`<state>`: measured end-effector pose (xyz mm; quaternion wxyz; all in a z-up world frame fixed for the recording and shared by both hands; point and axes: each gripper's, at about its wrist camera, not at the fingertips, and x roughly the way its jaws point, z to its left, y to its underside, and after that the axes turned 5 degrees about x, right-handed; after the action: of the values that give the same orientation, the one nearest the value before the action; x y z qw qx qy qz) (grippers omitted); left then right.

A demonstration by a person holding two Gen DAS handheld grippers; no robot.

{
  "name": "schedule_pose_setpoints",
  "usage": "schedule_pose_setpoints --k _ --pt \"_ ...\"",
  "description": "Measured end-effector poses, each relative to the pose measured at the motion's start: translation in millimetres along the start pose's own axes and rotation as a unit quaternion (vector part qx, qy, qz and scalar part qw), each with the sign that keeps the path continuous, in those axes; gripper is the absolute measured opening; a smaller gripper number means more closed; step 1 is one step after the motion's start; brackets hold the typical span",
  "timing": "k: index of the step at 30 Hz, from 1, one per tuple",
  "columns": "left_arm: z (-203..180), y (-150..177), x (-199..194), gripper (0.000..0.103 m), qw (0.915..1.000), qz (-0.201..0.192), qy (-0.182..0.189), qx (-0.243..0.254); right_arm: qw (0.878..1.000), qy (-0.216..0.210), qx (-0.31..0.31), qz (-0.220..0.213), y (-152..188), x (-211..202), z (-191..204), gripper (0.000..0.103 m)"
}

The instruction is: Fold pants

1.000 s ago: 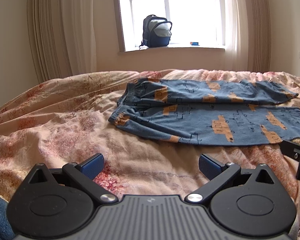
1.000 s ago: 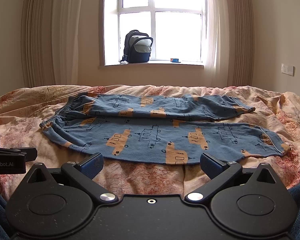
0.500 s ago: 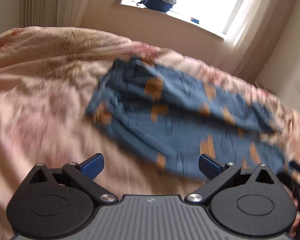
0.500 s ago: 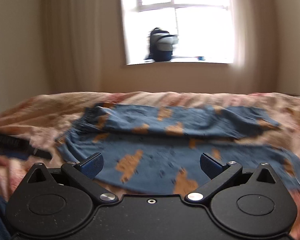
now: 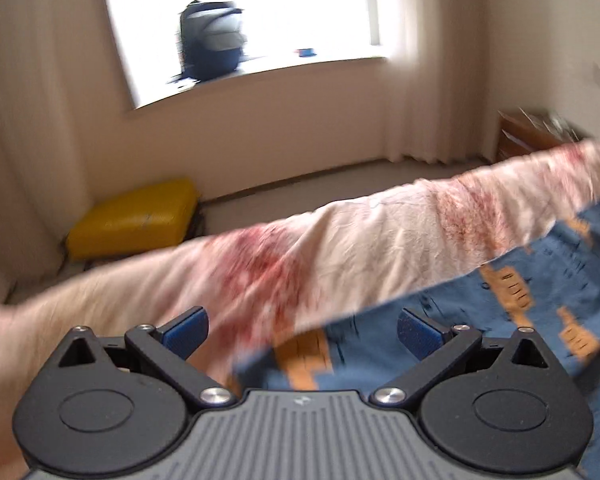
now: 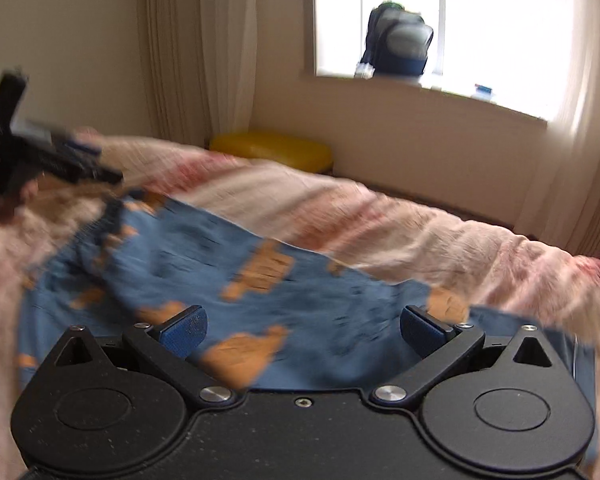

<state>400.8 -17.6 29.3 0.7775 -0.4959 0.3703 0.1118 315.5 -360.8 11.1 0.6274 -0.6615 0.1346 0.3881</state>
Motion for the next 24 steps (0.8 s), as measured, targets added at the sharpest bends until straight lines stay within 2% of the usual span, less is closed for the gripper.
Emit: schedule_pose_setpoints --k 3,6,10,12,14,15,17,18,19,20,21,22,24 --pt "3.9 -15.6 34.5 0.103 0.9977 0.025 0.033 0.053 0.999 -0.020 -0.003 0.024 -19.4 36.7 -25.7 0.102" --pt "6.1 -20.6 59.1 0.102 0.9912 0.045 0.076 0.098 0.997 -0.056 -0.007 0.048 -35.8 64.0 -40.0 0.101" --pt "9.9 -15.3 74.7 0.094 0.9819 0.080 0.130 0.112 0.992 -0.076 -0.050 0.087 -50.1 95.2 -33.8 0.092" --pt "10.1 -10.6 86.2 0.088 0.9764 0.118 0.141 0.113 0.990 -0.070 -0.068 0.106 -50.8 109.0 -27.8 0.091" --pt "9.0 -3.2 92.4 0.072 0.9726 0.148 0.130 0.123 0.987 -0.053 -0.086 0.129 -47.1 123.9 -21.1 0.091" --pt "6.7 -0.7 95.2 0.068 0.9727 0.158 0.109 0.130 0.986 -0.048 -0.094 0.132 -44.6 128.3 -18.6 0.092" --pt "6.8 0.4 93.9 0.054 0.9738 0.156 0.107 0.126 0.987 -0.046 -0.097 0.122 -43.2 127.6 -14.3 0.089" --pt "7.2 -1.1 93.0 0.050 0.9740 0.160 0.104 0.123 0.987 -0.050 -0.094 0.117 -44.1 125.7 -13.0 0.080" --pt "7.2 -2.8 92.2 0.040 0.9739 0.164 0.099 0.122 0.988 -0.052 -0.091 0.114 -45.2 123.5 -11.8 0.067" --pt "9.4 -3.5 90.3 0.029 0.9733 0.170 0.095 0.122 0.988 -0.052 -0.092 0.113 -46.5 121.4 -10.3 0.061" --pt "8.8 -4.5 89.2 0.024 0.9722 0.174 0.094 0.126 0.987 -0.051 -0.097 0.113 -47.4 119.7 -8.2 0.048" --pt "6.5 -5.8 87.0 0.013 0.9709 0.175 0.096 0.133 0.987 -0.049 -0.103 0.115 -47.7 118.9 -6.0 0.040" --pt "-1.1 -7.4 81.3 0.008 0.9703 0.170 0.091 0.146 0.987 -0.036 -0.105 0.115 -47.3 118.9 -3.7 0.030"
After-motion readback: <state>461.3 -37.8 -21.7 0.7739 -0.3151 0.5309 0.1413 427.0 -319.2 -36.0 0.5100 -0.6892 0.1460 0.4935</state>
